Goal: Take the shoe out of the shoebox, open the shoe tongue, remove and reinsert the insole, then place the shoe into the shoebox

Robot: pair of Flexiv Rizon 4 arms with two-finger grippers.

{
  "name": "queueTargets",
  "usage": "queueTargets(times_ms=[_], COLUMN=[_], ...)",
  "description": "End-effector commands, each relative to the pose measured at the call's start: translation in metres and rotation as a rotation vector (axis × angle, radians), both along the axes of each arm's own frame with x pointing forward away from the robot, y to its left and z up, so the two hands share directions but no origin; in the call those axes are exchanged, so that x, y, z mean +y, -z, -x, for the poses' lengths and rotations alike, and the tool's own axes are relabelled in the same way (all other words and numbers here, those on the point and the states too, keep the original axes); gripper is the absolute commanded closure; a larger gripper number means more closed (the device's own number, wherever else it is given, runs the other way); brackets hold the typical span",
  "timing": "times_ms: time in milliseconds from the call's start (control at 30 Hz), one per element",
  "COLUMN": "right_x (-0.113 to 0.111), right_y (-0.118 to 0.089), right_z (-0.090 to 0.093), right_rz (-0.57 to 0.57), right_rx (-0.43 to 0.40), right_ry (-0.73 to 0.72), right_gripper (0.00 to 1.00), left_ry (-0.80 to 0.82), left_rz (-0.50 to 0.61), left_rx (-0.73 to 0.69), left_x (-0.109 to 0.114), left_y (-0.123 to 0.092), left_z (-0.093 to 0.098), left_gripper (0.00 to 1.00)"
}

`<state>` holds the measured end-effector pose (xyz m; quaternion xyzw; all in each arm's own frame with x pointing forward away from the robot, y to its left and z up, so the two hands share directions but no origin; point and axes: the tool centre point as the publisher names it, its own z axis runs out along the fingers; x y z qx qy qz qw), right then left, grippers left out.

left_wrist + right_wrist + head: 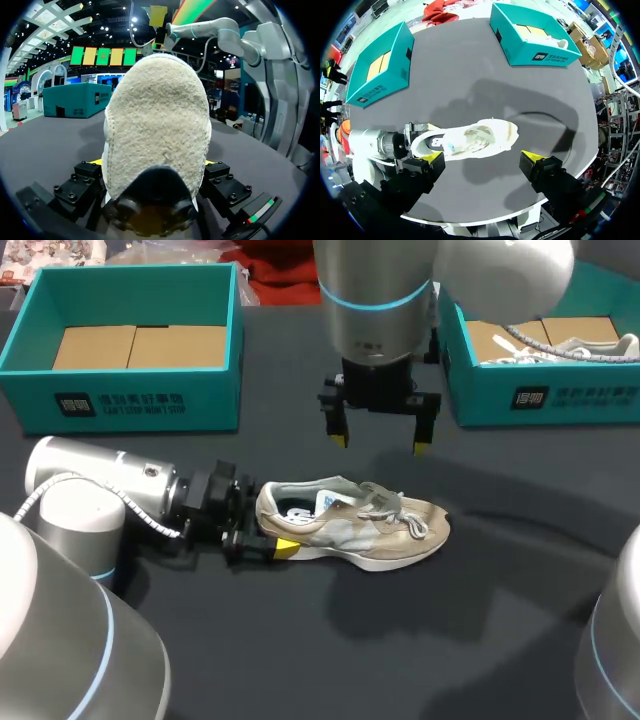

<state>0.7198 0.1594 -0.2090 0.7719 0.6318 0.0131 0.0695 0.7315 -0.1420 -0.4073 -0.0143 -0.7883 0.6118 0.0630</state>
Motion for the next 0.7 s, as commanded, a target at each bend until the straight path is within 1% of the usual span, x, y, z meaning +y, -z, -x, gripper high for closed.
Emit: queueTargets(times_ms=[33,400,433,533,700], right_x=[0.026,0.026,0.034,0.057,0.082], right_y=[0.014,0.014,0.017,0.03,0.054], right_z=[-0.002,-0.002,0.003,0.015,0.027], right_rz=[0.029,0.029,0.05,0.121,0.152], right_rx=[0.006,0.006,-0.015,-0.039,-0.039], right_ry=[0.042,0.042,0.038,0.016,-0.036], right_gripper=[0.0,0.0,0.0,0.0,0.0], left_ry=[-0.002,-0.002,-0.002,-0.002,-0.002], left_rz=[0.0,0.0,0.0,0.0,0.0], left_rx=[0.0,0.0,0.0,0.0,0.0], left_x=[0.001,0.001,0.001,0.001,0.001], left_y=[0.003,0.003,0.003,0.003,0.003], left_z=[0.002,0.002,0.002,0.002,0.002], left_gripper=[1.0,1.0,1.0,1.0,1.0])
